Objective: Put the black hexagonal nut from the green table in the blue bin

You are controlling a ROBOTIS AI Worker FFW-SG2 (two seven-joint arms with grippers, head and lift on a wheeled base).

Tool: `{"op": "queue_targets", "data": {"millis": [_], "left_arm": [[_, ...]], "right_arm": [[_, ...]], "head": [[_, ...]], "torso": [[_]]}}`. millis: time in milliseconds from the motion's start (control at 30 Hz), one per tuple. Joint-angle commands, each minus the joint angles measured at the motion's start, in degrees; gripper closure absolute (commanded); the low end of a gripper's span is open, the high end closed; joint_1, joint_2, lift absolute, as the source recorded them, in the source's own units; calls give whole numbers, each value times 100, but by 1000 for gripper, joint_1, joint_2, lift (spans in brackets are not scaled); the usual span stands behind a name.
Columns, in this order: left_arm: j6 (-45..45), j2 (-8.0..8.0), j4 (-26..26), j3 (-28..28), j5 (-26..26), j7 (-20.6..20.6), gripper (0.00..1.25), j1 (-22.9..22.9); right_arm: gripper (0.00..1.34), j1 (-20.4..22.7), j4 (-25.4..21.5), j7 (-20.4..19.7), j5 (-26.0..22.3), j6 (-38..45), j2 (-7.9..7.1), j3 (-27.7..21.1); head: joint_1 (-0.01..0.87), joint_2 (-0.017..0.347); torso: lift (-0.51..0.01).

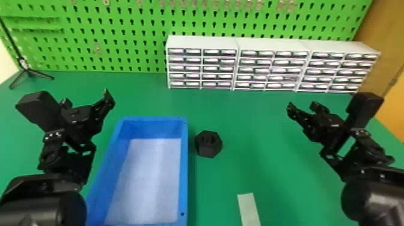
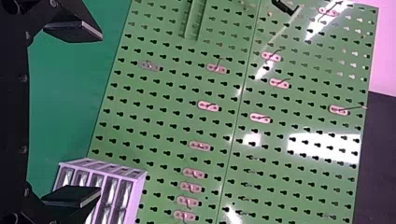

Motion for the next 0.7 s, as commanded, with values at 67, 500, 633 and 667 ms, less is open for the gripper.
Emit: {"op": "queue_targets", "data": {"millis": [67,500,633,667], "left_arm": [[0,-2,0,-6,0,0,125,0],[0,-2,0,-6,0,0,125,0],[0,-2,0,-6,0,0,125,9],[0,-2,0,-6,0,0,125,9]], "right_arm": [[475,2,0,0,0,1,0,0],[475,-7,0,0,0,18,-9,18],[475,-25,-9,0,0,18,-18,44],[475,-34,-9,0,0,27,-27,53]], "head": [[692,8],[692,8],[692,8],[692,8]], "torso": [[-97],[-97],[-97],[-97]]}}
